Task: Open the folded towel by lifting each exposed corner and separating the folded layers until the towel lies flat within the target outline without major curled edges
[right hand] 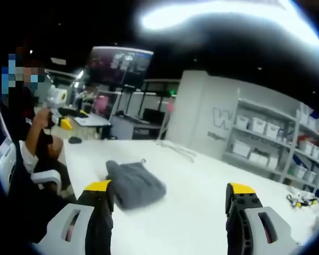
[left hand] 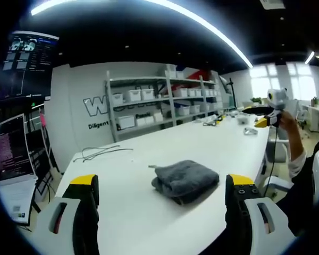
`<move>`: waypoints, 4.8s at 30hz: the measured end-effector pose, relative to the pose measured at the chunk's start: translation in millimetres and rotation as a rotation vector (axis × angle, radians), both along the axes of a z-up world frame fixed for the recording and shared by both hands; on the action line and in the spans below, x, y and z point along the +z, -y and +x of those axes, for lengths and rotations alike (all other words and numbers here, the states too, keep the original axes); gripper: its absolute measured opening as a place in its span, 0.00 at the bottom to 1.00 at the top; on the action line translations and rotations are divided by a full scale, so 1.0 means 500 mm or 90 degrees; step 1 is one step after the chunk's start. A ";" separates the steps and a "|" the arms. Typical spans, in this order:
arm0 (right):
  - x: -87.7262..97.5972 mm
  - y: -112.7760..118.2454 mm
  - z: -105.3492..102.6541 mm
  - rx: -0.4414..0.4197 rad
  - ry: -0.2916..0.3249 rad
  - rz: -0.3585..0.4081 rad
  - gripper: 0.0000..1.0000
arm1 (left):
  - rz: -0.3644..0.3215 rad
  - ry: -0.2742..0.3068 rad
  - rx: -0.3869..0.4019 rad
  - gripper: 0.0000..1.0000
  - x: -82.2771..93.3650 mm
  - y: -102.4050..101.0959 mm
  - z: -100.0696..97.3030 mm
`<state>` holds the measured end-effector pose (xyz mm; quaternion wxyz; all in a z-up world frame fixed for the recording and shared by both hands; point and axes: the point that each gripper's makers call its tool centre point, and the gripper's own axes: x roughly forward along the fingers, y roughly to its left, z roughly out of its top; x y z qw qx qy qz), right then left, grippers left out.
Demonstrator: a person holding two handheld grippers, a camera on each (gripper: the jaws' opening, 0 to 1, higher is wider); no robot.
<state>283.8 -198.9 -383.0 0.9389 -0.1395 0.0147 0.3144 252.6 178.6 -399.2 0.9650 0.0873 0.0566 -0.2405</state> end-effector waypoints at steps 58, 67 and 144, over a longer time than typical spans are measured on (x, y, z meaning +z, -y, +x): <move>-0.033 -0.120 0.016 0.079 0.005 -0.063 0.86 | -0.019 0.029 -0.009 0.99 0.032 0.018 -0.038; -0.037 -0.138 0.015 0.094 0.005 -0.072 0.86 | -0.017 0.027 -0.011 0.99 0.031 0.019 -0.038; -0.074 -0.264 0.055 0.191 -0.023 -0.061 0.85 | -0.016 0.006 -0.035 0.98 0.010 0.031 -0.039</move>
